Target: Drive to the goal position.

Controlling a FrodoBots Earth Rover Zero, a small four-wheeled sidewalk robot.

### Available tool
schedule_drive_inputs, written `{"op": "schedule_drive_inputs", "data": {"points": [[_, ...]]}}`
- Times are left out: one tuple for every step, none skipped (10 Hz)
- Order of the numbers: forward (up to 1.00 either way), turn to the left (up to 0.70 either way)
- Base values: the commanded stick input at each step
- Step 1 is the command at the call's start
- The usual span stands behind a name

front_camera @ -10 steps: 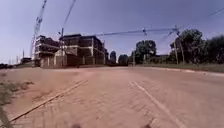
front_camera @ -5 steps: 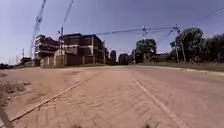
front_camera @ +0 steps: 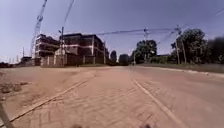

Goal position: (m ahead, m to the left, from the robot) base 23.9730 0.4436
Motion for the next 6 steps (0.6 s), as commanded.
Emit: {"op": "schedule_drive_inputs", "data": {"points": [[0.30,0.00],[0.30,0.00],[0.30,0.00],[0.30,0.00],[0.30,0.00],[0.30,0.00]]}}
